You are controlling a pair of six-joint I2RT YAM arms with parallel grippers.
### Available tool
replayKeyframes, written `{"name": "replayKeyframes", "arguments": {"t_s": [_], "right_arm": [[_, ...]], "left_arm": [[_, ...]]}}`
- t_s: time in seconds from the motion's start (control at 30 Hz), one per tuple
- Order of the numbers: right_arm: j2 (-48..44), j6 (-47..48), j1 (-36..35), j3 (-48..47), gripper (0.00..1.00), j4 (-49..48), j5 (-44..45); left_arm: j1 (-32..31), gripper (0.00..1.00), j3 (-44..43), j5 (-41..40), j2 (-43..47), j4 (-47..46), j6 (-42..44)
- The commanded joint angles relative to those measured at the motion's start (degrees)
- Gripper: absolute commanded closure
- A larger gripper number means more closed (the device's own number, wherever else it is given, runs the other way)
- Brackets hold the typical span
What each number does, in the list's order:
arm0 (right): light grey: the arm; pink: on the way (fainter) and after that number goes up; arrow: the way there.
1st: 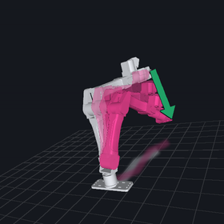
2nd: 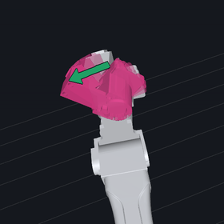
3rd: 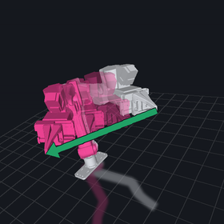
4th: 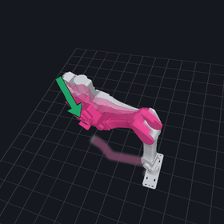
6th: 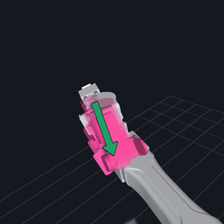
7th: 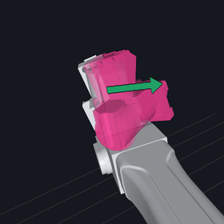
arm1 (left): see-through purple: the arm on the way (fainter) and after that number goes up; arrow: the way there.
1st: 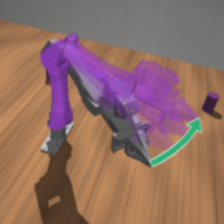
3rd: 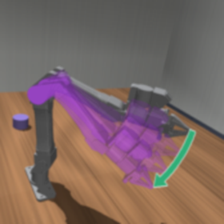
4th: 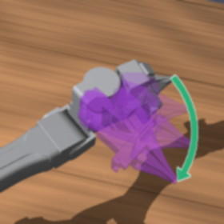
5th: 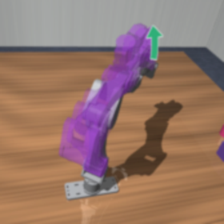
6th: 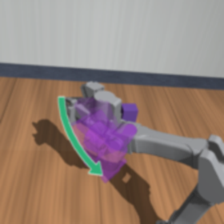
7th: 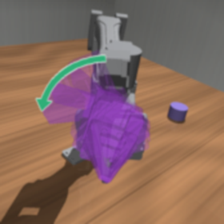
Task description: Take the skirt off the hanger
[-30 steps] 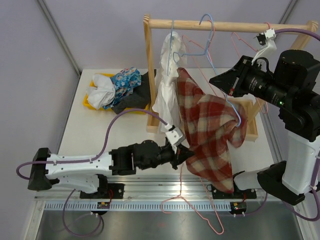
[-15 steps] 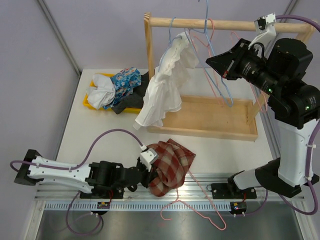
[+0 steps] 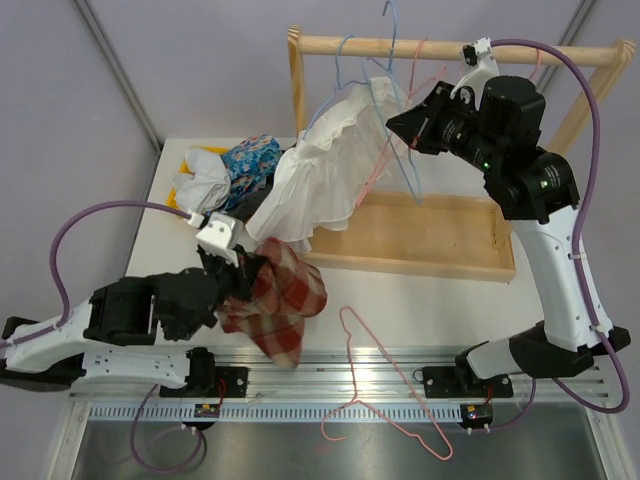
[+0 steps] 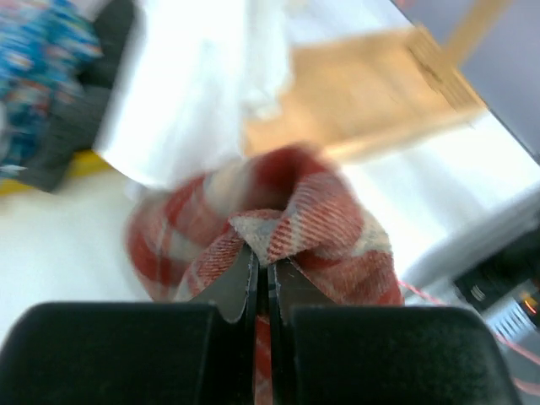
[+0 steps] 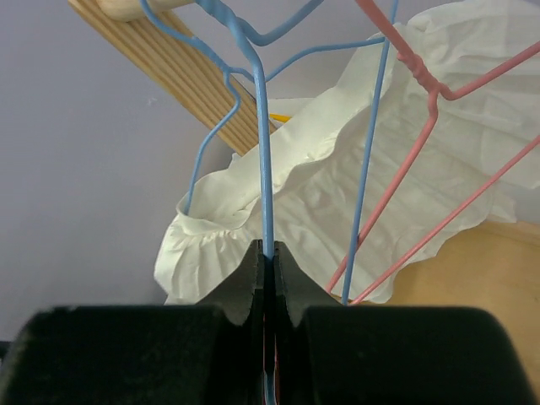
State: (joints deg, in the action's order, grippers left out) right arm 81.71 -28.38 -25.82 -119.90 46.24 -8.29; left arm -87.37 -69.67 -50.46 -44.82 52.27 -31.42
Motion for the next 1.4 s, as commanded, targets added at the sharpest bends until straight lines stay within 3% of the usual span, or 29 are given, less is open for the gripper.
{"name": "replayKeyframes", "arguments": {"t_s": [0.0, 0.23, 0.53, 0.57, 0.67, 0.83, 1.1, 1.2, 1.37], "right_arm": [[-2.26, -0.53, -0.02, 2.12, 1.00, -3.96, 2.49], [-4.01, -0.71, -0.10, 5.55, 1.00, -3.79, 3.28], [-6.57, 0.17, -0.02, 7.49, 1.00, -0.28, 11.08], [-6.48, 0.60, -0.02, 6.96, 1.00, 0.60, 12.24], [-5.86, 1.66, -0.02, 4.76, 1.00, 4.11, 16.81], [-5.60, 3.68, -0.02, 4.49, 1.00, 5.00, 16.65], [-4.20, 4.56, -0.02, 3.71, 1.00, 8.59, 21.64], [-4.45, 5.70, -0.02, 1.77, 1.00, 10.63, 25.26], [-5.86, 7.37, -0.02, -0.69, 1.00, 11.42, 27.02]], "left_arm": [[8.60, 1.00, -4.07, -0.45, -2.11, -1.02, 11.19], [22.67, 1.00, -7.05, 5.44, -2.29, -4.19, 21.12], [55.18, 1.00, -16.45, 23.62, -13.52, -8.50, 32.46], [60.69, 1.00, -17.07, 25.13, -14.15, -9.63, 32.56], [68.36, 1.00, -21.46, 27.17, -17.05, -10.52, 31.68], [72.78, 1.00, -29.19, 27.95, -21.88, -12.72, 31.68], [77.79, 1.00, -54.75, 36.21, -40.58, -10.00, 29.14], [79.37, 1.00, -56.10, 39.29, -44.04, -11.31, 27.82], [80.78, 1.00, -45.23, 43.15, -45.71, -20.17, 26.24]]}}
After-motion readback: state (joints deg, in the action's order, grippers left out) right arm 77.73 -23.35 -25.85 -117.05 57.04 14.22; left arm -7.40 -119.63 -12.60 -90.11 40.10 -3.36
